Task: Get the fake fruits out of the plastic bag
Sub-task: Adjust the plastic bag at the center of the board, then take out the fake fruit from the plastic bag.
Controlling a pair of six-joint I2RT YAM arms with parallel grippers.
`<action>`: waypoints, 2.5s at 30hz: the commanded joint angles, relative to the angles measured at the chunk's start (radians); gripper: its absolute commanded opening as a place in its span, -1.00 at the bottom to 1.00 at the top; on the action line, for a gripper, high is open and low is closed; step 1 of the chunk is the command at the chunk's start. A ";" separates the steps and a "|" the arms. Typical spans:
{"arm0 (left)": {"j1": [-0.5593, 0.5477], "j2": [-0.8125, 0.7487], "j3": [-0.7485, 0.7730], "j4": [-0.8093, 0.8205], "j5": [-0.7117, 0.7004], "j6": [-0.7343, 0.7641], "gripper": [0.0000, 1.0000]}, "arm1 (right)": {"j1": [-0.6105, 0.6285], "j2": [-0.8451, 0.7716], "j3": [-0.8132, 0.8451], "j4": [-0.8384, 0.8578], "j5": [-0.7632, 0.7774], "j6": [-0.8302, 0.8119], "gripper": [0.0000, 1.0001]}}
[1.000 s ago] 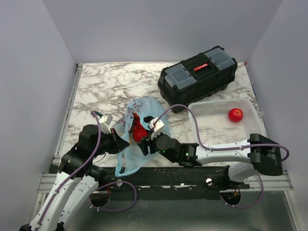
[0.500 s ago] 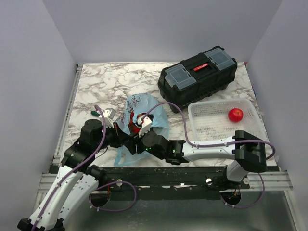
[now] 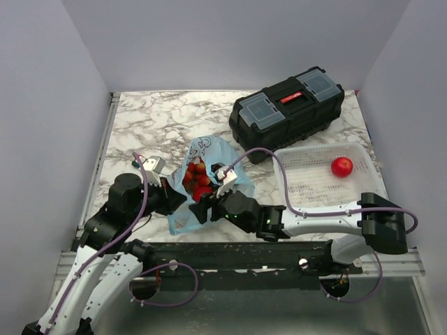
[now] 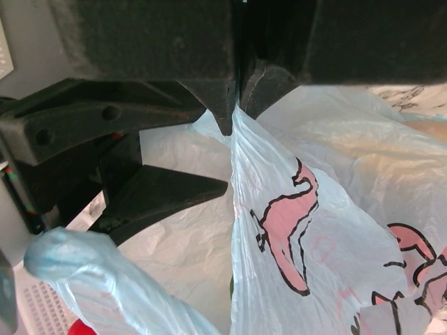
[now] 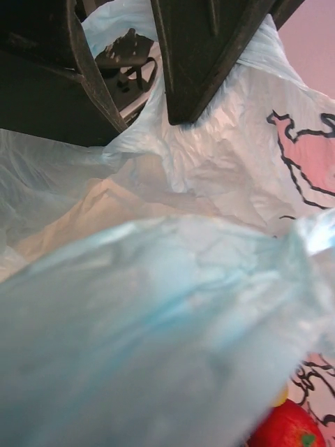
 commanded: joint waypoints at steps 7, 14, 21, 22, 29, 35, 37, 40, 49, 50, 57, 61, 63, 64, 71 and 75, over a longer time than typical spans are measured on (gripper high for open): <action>-0.003 -0.075 0.033 -0.152 -0.053 0.014 -1.00 | -0.010 -0.125 -0.107 0.170 -0.175 -0.120 0.72; -0.005 -0.070 0.021 -0.136 -0.019 0.029 -1.00 | -0.011 -0.134 -0.072 0.204 -0.311 -0.150 0.82; -0.007 -0.103 0.044 -0.179 -0.060 0.016 -1.00 | -0.043 -0.086 -0.025 0.021 0.080 -0.062 0.67; -0.006 -0.104 0.047 -0.189 -0.072 0.007 -1.00 | -0.064 -0.081 -0.035 0.024 0.057 -0.045 0.65; -0.008 -0.092 0.046 -0.224 -0.037 0.009 -1.00 | -0.098 0.067 0.020 -0.019 0.039 -0.081 0.67; -0.078 -0.104 0.046 -0.240 -0.105 -0.007 -1.00 | -0.099 0.209 0.143 -0.138 0.114 -0.096 0.78; -0.086 -0.102 0.044 -0.243 -0.133 -0.031 -1.00 | -0.099 0.239 0.165 -0.157 0.122 -0.096 0.81; -0.089 -0.095 0.051 -0.265 -0.194 -0.062 -1.00 | -0.099 0.281 0.172 -0.125 0.131 -0.115 0.85; -0.105 0.032 0.047 -0.267 -0.239 -0.113 -1.00 | -0.099 0.400 0.222 -0.085 0.151 -0.168 0.82; -0.112 0.054 0.046 -0.265 -0.235 -0.112 -1.00 | -0.100 0.410 0.228 -0.090 0.151 -0.166 0.77; -0.157 0.110 0.042 -0.248 -0.276 -0.098 -1.00 | -0.099 0.403 0.210 -0.060 0.128 -0.184 0.35; -0.158 0.108 0.042 -0.244 -0.297 -0.098 -1.00 | -0.098 0.376 0.200 -0.060 0.109 -0.190 -0.01; -0.160 0.108 0.040 -0.243 -0.297 -0.098 -1.00 | -0.100 0.353 0.178 -0.045 0.093 -0.192 -0.24; -0.160 0.109 0.040 -0.242 -0.299 -0.098 -1.00 | -0.099 0.343 0.169 -0.035 0.079 -0.197 -0.32; -0.160 0.126 0.043 -0.245 -0.324 -0.098 -1.00 | -0.100 0.194 0.115 -0.060 -0.026 -0.193 -0.76; -0.160 0.122 0.043 -0.245 -0.349 -0.107 -1.00 | -0.099 0.055 0.069 -0.066 -0.124 -0.191 -0.82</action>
